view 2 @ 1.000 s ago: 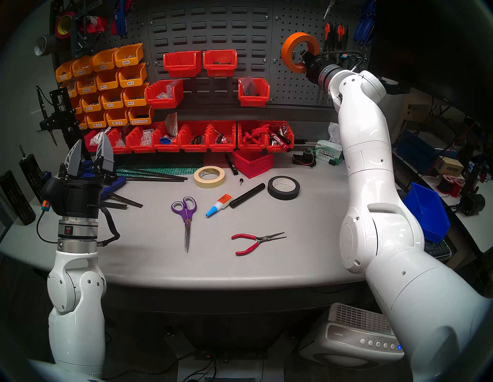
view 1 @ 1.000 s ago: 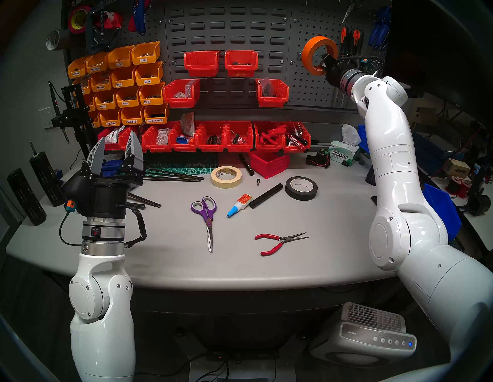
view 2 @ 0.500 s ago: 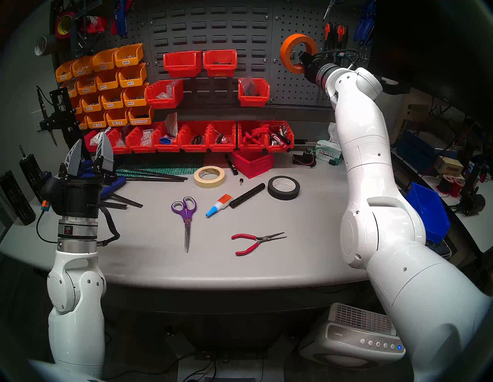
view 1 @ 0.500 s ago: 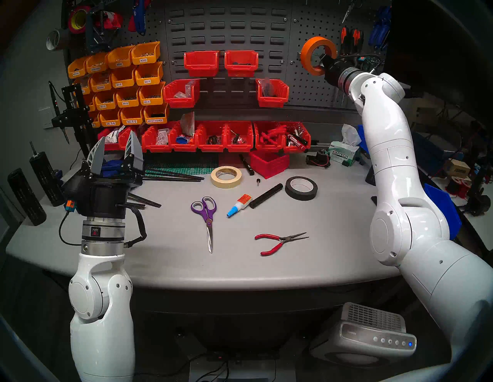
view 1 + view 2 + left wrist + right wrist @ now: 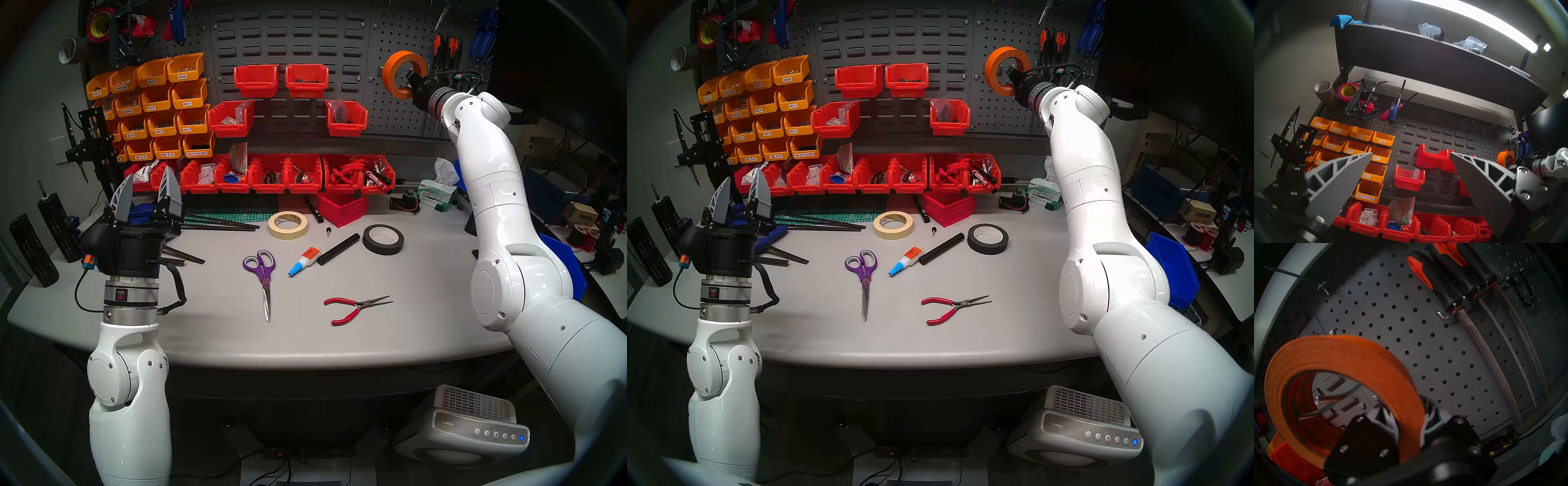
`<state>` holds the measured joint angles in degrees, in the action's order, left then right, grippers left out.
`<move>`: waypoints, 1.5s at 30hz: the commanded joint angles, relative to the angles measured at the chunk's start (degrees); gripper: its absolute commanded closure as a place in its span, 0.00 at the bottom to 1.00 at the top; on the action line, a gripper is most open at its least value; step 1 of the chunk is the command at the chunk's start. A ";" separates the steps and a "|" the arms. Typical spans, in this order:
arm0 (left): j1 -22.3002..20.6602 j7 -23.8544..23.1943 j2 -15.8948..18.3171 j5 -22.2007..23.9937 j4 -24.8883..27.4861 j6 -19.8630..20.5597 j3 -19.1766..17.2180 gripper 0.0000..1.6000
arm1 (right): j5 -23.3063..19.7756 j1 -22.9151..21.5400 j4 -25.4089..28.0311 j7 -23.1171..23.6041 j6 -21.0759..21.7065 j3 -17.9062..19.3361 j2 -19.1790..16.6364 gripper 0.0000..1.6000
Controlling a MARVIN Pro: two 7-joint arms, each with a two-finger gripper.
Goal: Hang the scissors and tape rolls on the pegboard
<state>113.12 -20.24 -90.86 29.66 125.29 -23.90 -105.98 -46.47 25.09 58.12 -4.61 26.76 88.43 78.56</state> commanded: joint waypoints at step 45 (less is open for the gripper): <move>-1.12 -0.39 0.19 1.14 1.14 -0.24 -0.70 0.00 | 6.80 -3.83 -0.18 -0.49 -2.70 -3.69 -0.60 1.00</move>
<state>112.91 -20.38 -90.95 30.51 124.93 -23.87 -106.72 -41.55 23.03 53.90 -5.14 25.29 85.67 79.59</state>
